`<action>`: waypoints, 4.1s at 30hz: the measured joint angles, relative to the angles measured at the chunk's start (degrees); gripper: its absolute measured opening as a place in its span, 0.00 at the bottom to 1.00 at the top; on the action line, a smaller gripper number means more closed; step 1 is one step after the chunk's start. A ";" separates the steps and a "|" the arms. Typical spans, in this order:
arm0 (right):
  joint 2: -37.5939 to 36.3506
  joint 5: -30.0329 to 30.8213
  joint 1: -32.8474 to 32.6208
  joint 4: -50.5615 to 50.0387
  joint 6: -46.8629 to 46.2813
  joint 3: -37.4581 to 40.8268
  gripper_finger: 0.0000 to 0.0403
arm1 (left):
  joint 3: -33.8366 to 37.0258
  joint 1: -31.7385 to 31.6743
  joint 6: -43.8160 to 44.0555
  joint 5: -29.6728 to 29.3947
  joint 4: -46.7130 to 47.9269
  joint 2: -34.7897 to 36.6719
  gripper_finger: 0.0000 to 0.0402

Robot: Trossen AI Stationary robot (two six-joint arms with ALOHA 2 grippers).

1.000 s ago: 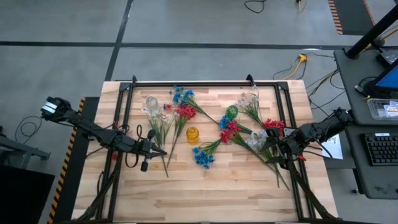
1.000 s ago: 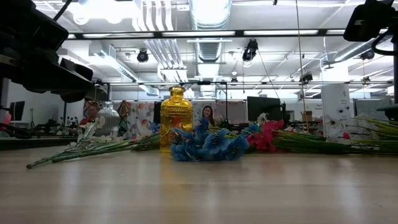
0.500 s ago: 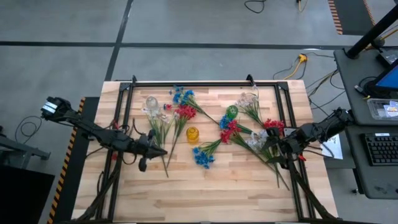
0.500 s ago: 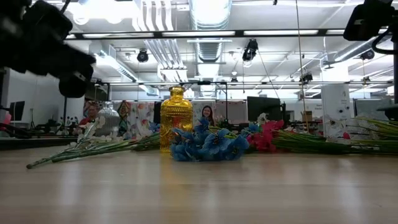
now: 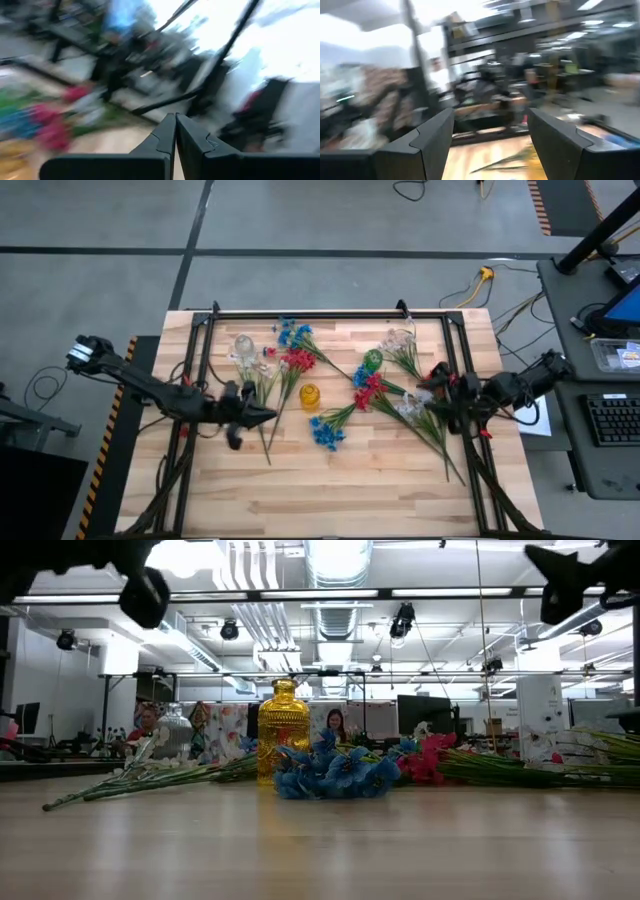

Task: Sort flowers into vase by color
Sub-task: Put the bottom left white flowers into the yellow vase

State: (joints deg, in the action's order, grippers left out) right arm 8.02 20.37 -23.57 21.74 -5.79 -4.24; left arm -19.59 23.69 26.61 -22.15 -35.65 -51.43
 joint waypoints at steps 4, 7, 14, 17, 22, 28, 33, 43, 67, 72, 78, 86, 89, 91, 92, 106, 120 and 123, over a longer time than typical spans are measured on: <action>3.88 8.07 0.00 -4.09 -2.91 -4.90 0.61 | -13.61 -0.27 11.65 -7.85 33.63 -2.45 0.00; 7.13 8.15 0.00 -9.50 -5.42 -9.86 0.61 | -21.55 0.49 29.34 -9.04 56.84 -6.31 0.00; 16.75 8.13 0.00 -22.60 -11.12 -21.02 0.61 | -26.07 5.45 58.78 -9.43 80.93 -16.41 0.00; 20.22 8.15 0.00 -26.66 -11.09 -25.04 0.61 | -24.48 5.94 66.30 -6.52 80.95 -19.34 0.00; 24.51 8.08 0.00 -29.97 -10.85 -29.87 0.61 | -23.62 5.87 71.17 -4.28 80.84 -23.17 0.08; 27.16 7.93 0.00 -32.42 -10.49 -32.74 0.61 | -22.26 5.25 74.78 -4.23 80.85 -25.62 0.28; 27.81 7.71 0.00 -32.49 -9.29 -33.04 0.61 | -19.73 3.41 79.42 -4.24 80.59 -28.09 0.42; 27.68 7.71 0.00 -33.73 -9.19 -33.01 0.61 | -20.53 1.78 78.95 -4.08 75.11 -35.04 0.49; 27.75 7.71 0.00 -35.28 -10.76 -32.97 0.61 | -23.80 1.78 81.90 -1.14 85.19 -38.75 0.03; 27.75 7.71 0.00 -35.28 -10.76 -32.97 0.61 | -23.96 2.16 79.08 -0.42 85.30 -35.88 0.00; 27.75 7.64 0.00 -35.28 -10.76 -32.95 0.61 | -28.02 2.81 74.99 -2.22 94.15 -29.38 0.00; 27.77 7.53 0.00 -35.26 -10.76 -32.95 0.61 | -36.67 2.90 66.43 -12.48 104.61 -21.58 0.00; 27.77 7.53 -0.02 -35.26 -10.78 -32.95 0.61 | -39.64 2.92 61.55 -18.06 104.99 -19.47 0.00; 27.77 7.53 -0.02 -35.28 -11.05 -32.95 0.61 | -41.46 2.90 58.16 -22.24 105.13 -18.25 0.00; 27.77 7.53 -0.02 -35.28 -11.18 -32.95 0.61 | -42.37 2.92 56.12 -24.92 104.99 -17.81 0.00; 27.77 7.55 -0.02 -38.62 -12.67 -32.93 0.61 | -41.90 2.67 2.57 -30.18 59.24 -16.18 0.00; 28.51 3.60 -0.07 -39.09 -17.05 -27.69 0.61 | -13.38 -4.22 -26.06 -12.37 -20.22 -20.83 0.00; 28.56 3.60 -0.06 -38.24 -17.47 -25.56 0.61 | -10.23 -5.40 -25.72 -11.82 -33.55 -24.33 0.00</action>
State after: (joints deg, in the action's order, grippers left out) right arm 36.58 23.97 -23.63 -16.49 -23.27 -29.80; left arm -29.83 18.30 0.89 -33.97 -69.19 -75.76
